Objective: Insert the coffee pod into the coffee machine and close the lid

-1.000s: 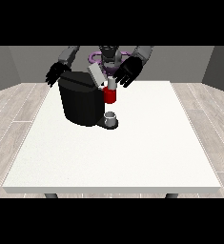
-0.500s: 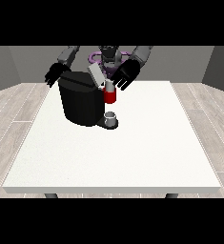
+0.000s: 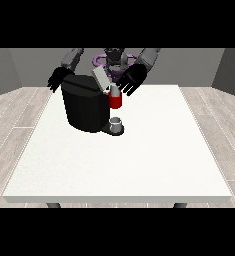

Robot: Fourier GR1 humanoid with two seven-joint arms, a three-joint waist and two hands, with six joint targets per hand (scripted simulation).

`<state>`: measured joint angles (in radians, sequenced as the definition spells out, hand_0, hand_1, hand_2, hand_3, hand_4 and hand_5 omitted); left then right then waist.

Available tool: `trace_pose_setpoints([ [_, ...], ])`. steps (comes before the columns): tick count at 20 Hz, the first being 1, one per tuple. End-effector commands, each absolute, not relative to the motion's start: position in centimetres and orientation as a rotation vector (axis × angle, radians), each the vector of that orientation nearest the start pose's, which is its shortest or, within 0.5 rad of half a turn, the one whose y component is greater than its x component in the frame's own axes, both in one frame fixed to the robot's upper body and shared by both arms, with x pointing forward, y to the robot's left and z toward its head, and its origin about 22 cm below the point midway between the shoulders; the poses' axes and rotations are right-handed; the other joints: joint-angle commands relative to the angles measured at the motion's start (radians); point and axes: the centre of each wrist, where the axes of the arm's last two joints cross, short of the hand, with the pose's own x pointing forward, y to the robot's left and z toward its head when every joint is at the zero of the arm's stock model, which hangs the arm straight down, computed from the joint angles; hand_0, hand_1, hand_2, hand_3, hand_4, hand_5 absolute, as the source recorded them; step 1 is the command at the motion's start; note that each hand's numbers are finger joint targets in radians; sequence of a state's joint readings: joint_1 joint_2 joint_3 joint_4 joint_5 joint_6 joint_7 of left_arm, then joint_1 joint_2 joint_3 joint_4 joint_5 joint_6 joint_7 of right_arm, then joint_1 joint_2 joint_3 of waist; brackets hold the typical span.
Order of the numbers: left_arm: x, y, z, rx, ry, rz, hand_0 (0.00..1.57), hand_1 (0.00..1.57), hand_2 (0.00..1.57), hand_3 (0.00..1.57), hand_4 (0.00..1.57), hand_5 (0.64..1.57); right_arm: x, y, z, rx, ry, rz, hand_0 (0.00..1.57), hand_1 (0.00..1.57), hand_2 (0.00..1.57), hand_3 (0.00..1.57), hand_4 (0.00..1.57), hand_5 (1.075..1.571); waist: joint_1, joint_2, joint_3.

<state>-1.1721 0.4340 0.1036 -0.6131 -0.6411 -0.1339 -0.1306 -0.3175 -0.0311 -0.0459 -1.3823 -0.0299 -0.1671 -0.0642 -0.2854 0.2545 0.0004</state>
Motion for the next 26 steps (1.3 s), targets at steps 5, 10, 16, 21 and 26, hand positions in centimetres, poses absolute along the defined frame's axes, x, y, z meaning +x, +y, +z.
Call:
trace_pose_setpoints([
  [5,46.4,24.8,20.9,0.681,-1.645,-0.918,1.22,1.22,1.27,1.17,0.48,1.571,30.0,-19.7,1.8,-0.055,-1.698,-0.082,0.0,0.0,0.0,0.0,0.44,1.571,0.003,-0.03,-0.0002],
  [10,46.3,25.7,21.6,0.705,-1.678,-0.899,1.2,1.2,1.23,1.09,0.46,1.571,31.3,-22.1,3.4,-0.081,-1.752,-0.084,0.0,0.0,0.0,0.0,0.42,1.571,-0.013,0.032,-0.0003],
  [16,46.3,26.2,22.2,0.725,-1.643,-0.918,1.11,1.11,1.15,0.98,0.41,1.571,31.7,-22.2,4.9,-0.058,-1.727,-0.077,0.0,0.0,0.0,0.0,0.4,1.571,-0.016,-0.011,-0.0005],
  [21,46.3,26.0,22.2,0.752,-1.668,-0.942,1.06,1.06,1.12,0.96,0.37,1.571,31.8,-21.1,4.4,-0.06,-1.737,-0.066,0.0,0.0,0.0,0.0,0.43,1.571,0.005,0.031,-0.0004],
  [26,46.3,26.5,24.0,0.771,-1.688,-0.93,1.02,1.02,1.09,0.9,0.37,1.571,31.6,-22.4,3.8,-0.051,-1.768,-0.08,0.0,0.0,0.0,0.0,0.46,1.571,-0.01,0.032,0.0],
])
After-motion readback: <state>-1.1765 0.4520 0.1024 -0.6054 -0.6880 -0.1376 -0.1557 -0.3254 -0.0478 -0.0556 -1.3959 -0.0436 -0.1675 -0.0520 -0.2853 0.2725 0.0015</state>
